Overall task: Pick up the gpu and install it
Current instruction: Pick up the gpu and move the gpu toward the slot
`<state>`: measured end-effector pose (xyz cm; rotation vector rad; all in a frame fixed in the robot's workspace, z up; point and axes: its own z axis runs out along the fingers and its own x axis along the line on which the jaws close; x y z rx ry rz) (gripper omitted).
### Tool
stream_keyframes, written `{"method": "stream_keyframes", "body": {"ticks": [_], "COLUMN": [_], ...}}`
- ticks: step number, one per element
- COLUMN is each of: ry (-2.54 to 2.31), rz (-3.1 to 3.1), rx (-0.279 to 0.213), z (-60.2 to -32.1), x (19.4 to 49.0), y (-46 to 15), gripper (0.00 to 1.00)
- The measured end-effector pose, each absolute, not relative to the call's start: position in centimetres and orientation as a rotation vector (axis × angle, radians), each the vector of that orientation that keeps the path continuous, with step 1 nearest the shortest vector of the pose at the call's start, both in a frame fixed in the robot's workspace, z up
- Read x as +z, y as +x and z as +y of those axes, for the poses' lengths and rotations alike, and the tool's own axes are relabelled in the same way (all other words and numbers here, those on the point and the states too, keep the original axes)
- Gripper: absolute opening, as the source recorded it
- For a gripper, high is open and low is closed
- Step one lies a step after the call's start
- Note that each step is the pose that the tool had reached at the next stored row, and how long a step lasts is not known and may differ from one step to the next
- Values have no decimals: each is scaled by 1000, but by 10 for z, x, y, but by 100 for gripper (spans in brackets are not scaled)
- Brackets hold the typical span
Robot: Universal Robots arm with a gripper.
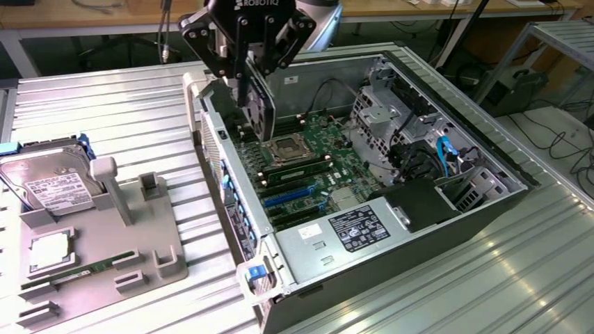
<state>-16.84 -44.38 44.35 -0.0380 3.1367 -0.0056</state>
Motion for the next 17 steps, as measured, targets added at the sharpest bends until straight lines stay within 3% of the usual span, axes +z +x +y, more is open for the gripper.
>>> {"method": "stream_keyframes", "body": {"ticks": [17], "ry": [-38], "rz": [3137], "rx": [-6], "z": [-444], "x": [442], "y": [-113], "gripper": [28]}}
